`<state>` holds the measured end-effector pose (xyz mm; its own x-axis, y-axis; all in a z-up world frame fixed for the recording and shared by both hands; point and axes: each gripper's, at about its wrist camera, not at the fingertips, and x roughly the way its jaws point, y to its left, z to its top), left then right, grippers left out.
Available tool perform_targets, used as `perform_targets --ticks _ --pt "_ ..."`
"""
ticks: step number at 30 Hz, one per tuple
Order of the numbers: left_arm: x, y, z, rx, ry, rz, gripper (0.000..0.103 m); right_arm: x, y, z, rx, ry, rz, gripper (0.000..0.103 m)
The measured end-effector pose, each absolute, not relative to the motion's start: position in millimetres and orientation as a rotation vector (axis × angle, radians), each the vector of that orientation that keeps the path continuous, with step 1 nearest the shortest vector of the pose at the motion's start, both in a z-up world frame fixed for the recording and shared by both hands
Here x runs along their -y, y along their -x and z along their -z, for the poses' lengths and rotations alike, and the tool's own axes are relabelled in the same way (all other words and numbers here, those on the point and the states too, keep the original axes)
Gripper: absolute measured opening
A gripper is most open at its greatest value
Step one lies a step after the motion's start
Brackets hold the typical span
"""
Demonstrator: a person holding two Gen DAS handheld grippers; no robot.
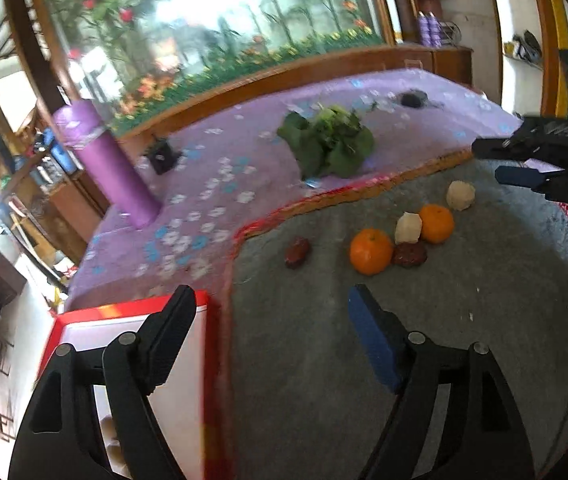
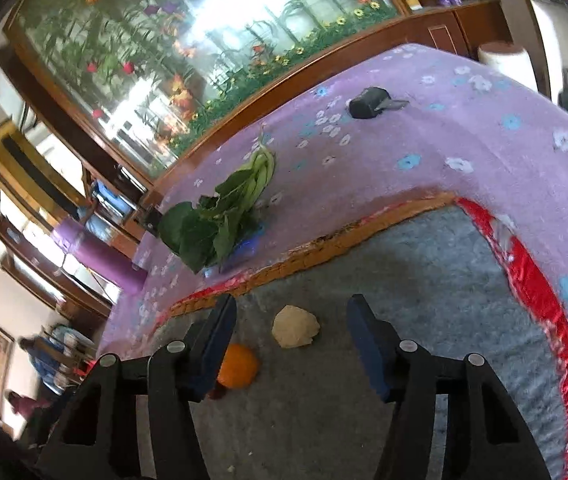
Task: Organize fruits
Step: 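Grasp a mandarin orange with the left tool while the right tool grasps another orange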
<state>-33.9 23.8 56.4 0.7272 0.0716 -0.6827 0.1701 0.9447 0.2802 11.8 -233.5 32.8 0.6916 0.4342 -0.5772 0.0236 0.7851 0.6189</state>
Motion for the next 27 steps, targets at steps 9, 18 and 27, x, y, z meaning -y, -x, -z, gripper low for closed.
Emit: perform_targets --ticks 9,18,27 --pt "9.7 -0.6 -38.7 -0.813 -0.435 0.152 0.078 213.2 -22.3 -18.4 -0.939 -0.74 -0.525 0.059" --pt "21.3 -22.3 -32.2 -0.861 -0.442 0.25 0.078 196.3 -25.9 -6.3 -1.031 -0.724 -0.538 0.059" --pt "22.2 -34.0 -13.6 -0.926 -0.315 0.292 0.035 197.3 -23.3 -5.9 -1.032 -0.697 -0.515 0.06"
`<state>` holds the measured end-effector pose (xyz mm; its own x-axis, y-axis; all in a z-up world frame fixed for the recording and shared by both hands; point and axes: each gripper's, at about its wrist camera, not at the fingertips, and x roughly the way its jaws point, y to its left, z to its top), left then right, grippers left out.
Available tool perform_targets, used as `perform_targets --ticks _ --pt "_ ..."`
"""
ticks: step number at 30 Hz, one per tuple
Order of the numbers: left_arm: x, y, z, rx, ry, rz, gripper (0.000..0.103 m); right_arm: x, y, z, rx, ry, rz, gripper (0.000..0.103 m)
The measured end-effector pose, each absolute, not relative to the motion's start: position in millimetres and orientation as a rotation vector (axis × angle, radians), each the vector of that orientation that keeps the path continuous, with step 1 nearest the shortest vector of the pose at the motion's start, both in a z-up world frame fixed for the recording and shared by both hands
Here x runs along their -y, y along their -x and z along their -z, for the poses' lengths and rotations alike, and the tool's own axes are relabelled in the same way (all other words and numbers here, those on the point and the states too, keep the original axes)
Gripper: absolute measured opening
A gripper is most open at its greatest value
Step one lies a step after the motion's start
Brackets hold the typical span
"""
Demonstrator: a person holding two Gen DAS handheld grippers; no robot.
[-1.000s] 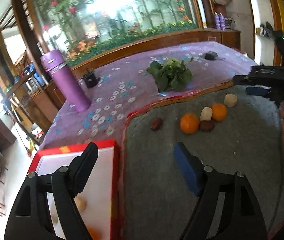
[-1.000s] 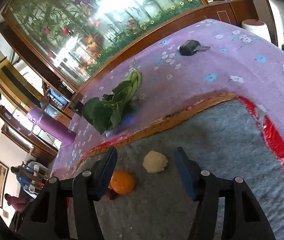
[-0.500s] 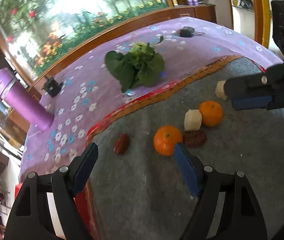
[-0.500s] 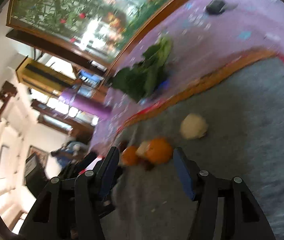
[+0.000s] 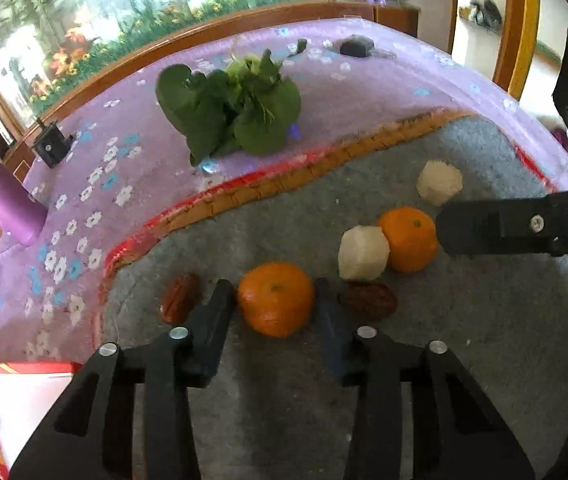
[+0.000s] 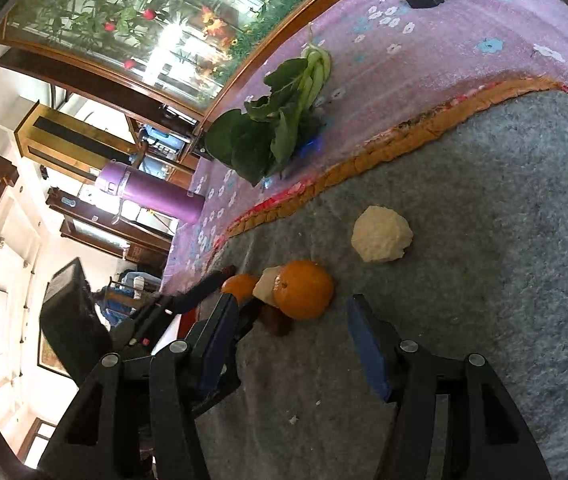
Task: Organize fruits
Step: 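Grasp a mandarin orange with the left tool while the right tool grasps another orange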
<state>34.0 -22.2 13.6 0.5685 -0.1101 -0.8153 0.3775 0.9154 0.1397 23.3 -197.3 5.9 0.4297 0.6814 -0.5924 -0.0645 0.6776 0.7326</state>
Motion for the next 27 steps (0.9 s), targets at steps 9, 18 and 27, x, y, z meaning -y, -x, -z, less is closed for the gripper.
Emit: perform_targets --ticks 9,18,27 --pt "-1.7 -13.1 -23.4 -0.906 -0.218 0.244 0.032 176.3 -22.3 -13.9 -0.993 -0.498 -0.451 0.055" --pt "-21.1 51.4 -33.6 -0.876 -0.166 0.276 0.032 148.2 -21.3 -14.8 -0.932 -0.255 -0.365 0.045" --pt "-21.3 67.9 -33.2 -0.879 -0.122 0.306 0.033 131.1 -21.7 -14.0 -0.888 -0.122 -0.318 0.046"
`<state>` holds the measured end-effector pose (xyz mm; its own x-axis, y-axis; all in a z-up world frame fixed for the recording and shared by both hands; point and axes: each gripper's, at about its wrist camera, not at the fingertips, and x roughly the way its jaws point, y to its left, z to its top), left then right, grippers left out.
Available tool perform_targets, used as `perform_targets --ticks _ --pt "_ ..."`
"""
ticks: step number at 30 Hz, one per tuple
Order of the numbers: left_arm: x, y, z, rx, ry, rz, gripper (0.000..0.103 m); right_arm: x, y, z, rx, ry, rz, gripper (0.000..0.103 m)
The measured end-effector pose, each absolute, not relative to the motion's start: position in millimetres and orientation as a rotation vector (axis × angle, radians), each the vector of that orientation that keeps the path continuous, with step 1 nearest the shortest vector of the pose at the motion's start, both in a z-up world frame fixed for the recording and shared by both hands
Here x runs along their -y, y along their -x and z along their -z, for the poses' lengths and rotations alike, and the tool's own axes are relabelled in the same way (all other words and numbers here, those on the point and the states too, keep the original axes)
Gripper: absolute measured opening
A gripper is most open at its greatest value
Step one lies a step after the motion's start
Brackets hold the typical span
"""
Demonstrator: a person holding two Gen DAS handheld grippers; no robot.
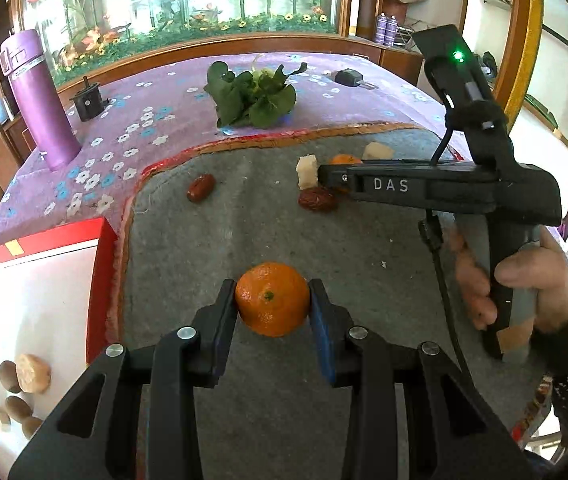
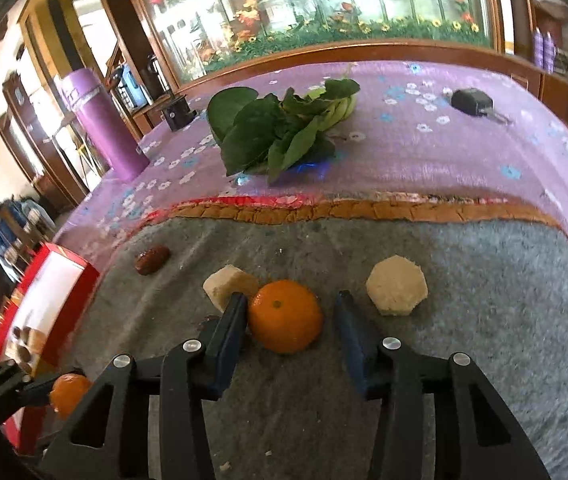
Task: Organize fruits
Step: 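Grasp a mandarin orange with the left tool while the right tool grasps another orange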
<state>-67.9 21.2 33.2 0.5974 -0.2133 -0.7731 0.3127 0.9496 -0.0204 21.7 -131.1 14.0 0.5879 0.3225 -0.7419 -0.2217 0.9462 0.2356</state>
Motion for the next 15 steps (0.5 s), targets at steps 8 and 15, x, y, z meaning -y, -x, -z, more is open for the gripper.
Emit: perform_targets --ticks 8,15 --pt "-25.6 70.2 -31.8 -0.883 -0.106 0.28 0.033 141.7 -18.7 -17.0 -0.878 -0.157 -0.312 0.035" --pt "-30.7 83.0 -39.8 -0.862 -0.086 0.259 0.033 162.5 -5.8 -34.7 -0.802 -0.253 -0.328 0.035"
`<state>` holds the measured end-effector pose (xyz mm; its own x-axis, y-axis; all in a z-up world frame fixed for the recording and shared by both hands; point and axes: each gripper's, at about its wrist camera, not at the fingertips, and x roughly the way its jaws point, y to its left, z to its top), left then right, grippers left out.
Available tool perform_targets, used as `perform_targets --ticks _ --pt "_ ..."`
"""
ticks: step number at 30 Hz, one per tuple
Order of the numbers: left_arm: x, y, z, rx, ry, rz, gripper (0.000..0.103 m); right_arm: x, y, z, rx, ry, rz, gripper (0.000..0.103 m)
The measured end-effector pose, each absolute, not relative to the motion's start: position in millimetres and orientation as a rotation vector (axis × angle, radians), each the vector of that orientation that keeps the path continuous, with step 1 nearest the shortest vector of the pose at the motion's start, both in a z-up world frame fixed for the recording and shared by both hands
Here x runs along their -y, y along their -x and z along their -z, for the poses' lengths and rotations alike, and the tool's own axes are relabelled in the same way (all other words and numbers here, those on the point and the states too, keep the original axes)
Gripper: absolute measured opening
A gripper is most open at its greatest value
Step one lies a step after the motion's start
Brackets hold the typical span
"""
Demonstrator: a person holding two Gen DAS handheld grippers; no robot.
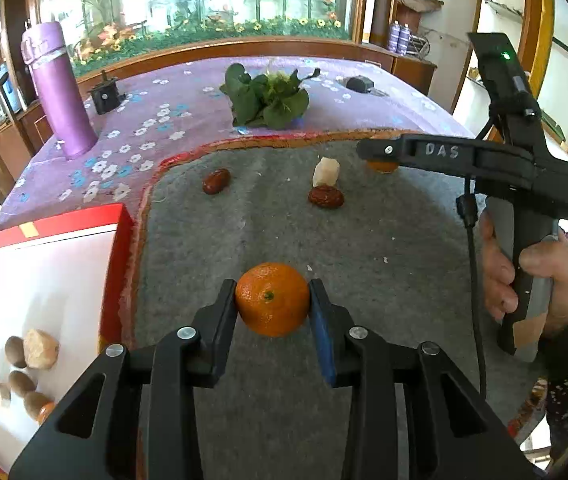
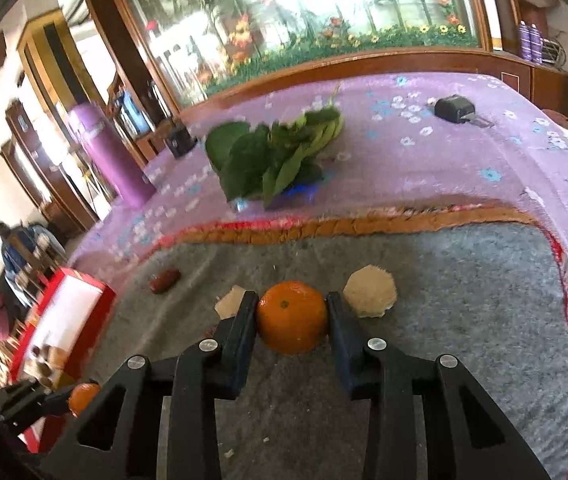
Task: Organize fruits
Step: 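Grasp a mandarin orange with the left tool while the right tool grasps another orange, then carry both oranges into the white tray and open both tools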
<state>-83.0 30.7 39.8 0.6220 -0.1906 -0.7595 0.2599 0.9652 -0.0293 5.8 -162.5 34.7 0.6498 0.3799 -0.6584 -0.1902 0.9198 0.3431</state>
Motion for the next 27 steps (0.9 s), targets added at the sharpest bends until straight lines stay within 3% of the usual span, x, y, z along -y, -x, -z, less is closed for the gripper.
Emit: perform_targets --ticks 15,27 --pt "-55.0 108.4 -78.2 -0.706 -0.103 0.134 0.033 177.9 5.1 -46.7 -0.723 -0.32 -0.282 0.035" --pt "-68.6 113.8 -80.5 -0.691 -0.089 0.105 0.033 180.4 20.5 -48.8 -0.678 -0.317 -0.244 0.035"
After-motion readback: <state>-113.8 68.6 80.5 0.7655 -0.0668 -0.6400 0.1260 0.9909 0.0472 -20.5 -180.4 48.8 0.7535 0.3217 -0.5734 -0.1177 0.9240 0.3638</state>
